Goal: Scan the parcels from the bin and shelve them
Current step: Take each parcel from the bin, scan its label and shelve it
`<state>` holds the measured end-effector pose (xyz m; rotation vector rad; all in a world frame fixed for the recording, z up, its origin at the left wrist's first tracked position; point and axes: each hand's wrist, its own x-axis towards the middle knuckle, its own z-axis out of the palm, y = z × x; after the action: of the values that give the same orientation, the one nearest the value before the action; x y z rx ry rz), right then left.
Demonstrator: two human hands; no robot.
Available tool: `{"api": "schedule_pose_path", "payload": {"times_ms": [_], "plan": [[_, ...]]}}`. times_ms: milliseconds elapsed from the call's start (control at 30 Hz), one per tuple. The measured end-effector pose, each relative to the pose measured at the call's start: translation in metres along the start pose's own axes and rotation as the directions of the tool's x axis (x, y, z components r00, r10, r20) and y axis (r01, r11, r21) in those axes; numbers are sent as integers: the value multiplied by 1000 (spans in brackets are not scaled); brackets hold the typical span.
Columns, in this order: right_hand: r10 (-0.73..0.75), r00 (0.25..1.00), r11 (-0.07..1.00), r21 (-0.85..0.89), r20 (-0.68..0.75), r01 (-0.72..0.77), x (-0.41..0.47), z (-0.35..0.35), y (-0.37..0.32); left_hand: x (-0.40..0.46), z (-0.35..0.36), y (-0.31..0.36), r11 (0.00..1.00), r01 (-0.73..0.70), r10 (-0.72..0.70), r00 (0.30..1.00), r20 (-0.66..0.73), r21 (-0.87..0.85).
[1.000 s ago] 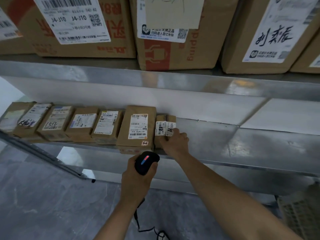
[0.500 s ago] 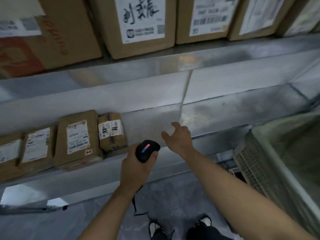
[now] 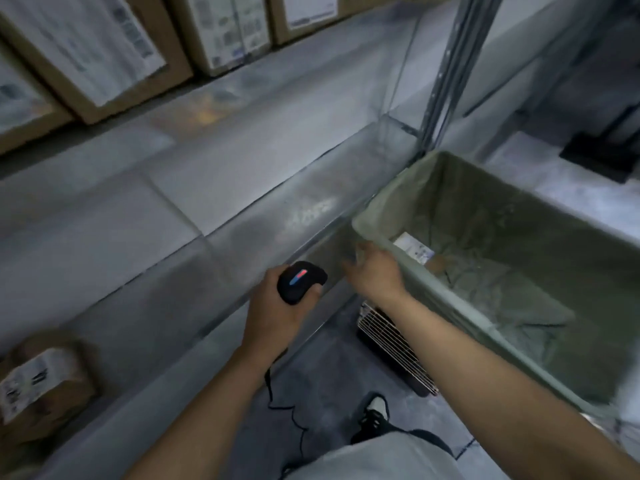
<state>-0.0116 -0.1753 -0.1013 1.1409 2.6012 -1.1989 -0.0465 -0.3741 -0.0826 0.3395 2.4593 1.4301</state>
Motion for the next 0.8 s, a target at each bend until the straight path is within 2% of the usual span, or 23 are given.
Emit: {"api": "schedule_pose_path", "payload": {"times_ms": [200, 367, 800], "plan": [[143, 981, 986, 107, -128, -130, 26, -64, 68, 28, 77, 46, 993, -84, 72, 988, 140, 80], [262, 953, 956, 176, -152, -235, 43, -101, 124, 49, 129, 74, 988, -120, 99, 973, 209, 93], [479, 857, 874, 201, -192, -443, 90, -123, 195, 126, 199, 86, 987, -145, 100, 903, 419, 76]]}}
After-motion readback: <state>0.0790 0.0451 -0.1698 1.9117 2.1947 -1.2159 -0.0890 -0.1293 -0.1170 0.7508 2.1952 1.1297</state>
